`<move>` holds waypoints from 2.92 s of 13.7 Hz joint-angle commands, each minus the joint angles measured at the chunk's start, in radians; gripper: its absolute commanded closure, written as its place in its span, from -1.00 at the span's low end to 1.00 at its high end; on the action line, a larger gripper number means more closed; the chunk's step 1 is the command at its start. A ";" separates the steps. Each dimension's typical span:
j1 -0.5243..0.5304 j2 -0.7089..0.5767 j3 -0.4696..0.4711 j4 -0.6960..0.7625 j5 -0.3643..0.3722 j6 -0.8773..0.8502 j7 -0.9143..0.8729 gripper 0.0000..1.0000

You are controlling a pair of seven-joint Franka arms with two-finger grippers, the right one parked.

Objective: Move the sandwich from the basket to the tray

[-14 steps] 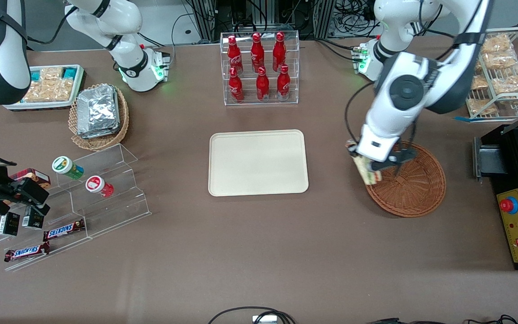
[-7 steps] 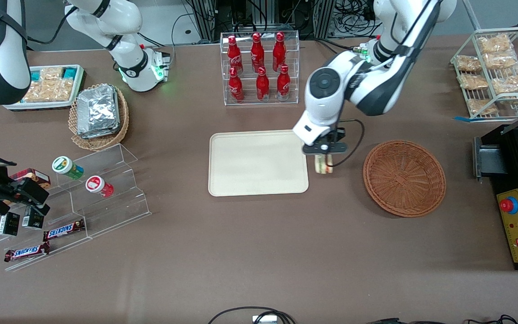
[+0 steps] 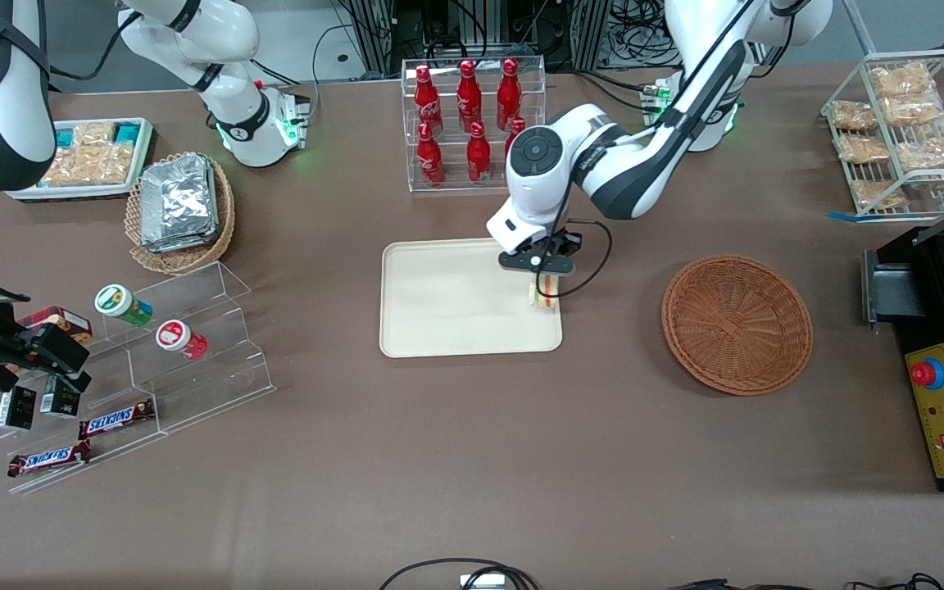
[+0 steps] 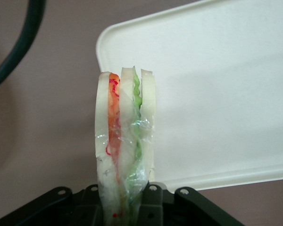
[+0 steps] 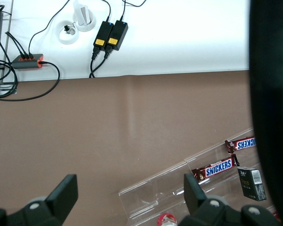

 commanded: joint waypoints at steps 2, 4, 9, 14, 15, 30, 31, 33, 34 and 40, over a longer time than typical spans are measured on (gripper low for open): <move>-0.031 0.090 0.008 0.057 0.058 0.020 -0.084 1.00; -0.057 0.144 0.009 0.088 0.075 0.020 -0.117 1.00; -0.086 0.232 0.009 0.118 0.159 0.048 -0.197 1.00; -0.086 0.249 0.009 0.118 0.162 0.051 -0.201 0.11; -0.086 0.247 0.009 0.118 0.161 0.048 -0.201 -0.07; 0.042 0.226 0.014 0.423 0.101 -0.228 -0.203 -0.54; 0.070 0.219 0.014 0.443 0.097 -0.242 -0.203 -0.54; 0.136 0.186 0.014 0.457 0.063 -0.256 -0.200 -0.56; 0.165 0.164 0.014 0.457 0.054 -0.274 -0.198 -0.65; 0.305 0.054 0.014 0.457 0.054 -0.405 -0.183 -0.98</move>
